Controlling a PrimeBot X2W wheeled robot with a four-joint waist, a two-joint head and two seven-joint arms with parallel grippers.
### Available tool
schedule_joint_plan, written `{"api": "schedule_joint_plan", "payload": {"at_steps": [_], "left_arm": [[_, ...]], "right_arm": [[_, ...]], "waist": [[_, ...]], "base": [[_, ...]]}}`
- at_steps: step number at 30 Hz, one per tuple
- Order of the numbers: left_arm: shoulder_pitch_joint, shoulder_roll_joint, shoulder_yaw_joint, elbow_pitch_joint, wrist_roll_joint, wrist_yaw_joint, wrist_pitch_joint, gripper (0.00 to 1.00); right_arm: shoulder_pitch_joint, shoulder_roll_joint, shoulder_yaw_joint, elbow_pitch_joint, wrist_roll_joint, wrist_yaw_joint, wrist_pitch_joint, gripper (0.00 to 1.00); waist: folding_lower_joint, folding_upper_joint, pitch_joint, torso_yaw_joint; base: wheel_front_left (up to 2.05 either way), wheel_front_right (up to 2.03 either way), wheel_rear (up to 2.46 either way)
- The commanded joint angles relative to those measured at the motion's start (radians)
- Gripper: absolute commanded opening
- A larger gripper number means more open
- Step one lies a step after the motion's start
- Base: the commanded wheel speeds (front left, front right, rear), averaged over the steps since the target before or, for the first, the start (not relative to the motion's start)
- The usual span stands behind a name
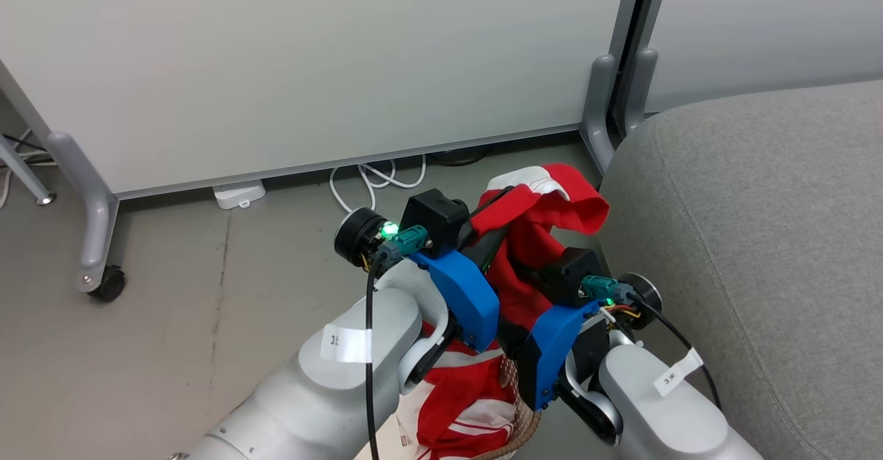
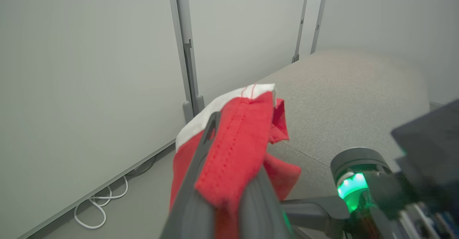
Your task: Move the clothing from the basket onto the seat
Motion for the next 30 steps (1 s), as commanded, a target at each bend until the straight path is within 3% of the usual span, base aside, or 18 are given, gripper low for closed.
{"api": "schedule_joint_plan", "payload": {"at_steps": [1,8,9,11,12,13,14,30], "left_arm": [[-0.011,0.000,-0.005,-0.003,-0.002,0.003,-0.005,0.00],[-0.012,0.000,-0.015,-0.009,-0.009,0.005,-0.005,0.00],[-0.013,0.000,-0.015,-0.008,-0.010,0.006,-0.005,0.00],[-0.013,0.000,-0.016,-0.005,-0.012,0.004,-0.005,0.00],[-0.014,0.000,-0.016,-0.003,-0.013,0.004,-0.005,0.00],[-0.014,0.000,-0.016,-0.001,-0.013,0.005,-0.005,0.00],[-0.014,0.000,-0.016,0.000,-0.014,0.005,-0.005,0.00],[-0.017,0.000,-0.021,0.019,-0.029,0.009,-0.005,0.00]], "right_arm": [[-0.022,-0.001,0.011,0.017,0.013,0.000,-0.012,1.00],[-0.072,0.007,0.064,0.101,0.071,0.000,-0.061,1.00],[-0.076,0.008,0.072,0.111,0.080,0.000,-0.063,0.94],[-0.086,0.009,0.085,0.130,0.097,0.000,-0.072,0.49],[-0.090,0.009,0.092,0.139,0.104,0.000,-0.078,0.36],[-0.093,0.010,0.098,0.145,0.111,0.000,-0.082,0.07],[-0.096,0.011,0.104,0.152,0.116,0.000,-0.087,0.00],[-0.135,0.014,0.179,0.229,0.197,0.000,-0.136,0.00]], "waist": [[0.0000,0.0000,-0.002,0.002],[0.0000,0.0000,-0.005,0.012],[0.0000,0.0000,-0.005,0.013],[0.0000,0.0000,-0.004,0.015],[0.0000,0.0000,-0.004,0.015],[0.0000,0.0000,-0.005,0.015],[0.0000,0.0000,-0.005,0.015],[0.0000,0.0000,-0.008,-0.005]], "base": [[0.00,0.00,0.00],[0.00,0.00,0.00],[0.00,0.00,0.00],[0.00,0.00,0.00],[0.00,0.00,0.00],[0.00,0.00,0.00],[0.00,0.00,0.00],[0.00,0.00,0.00]]}}
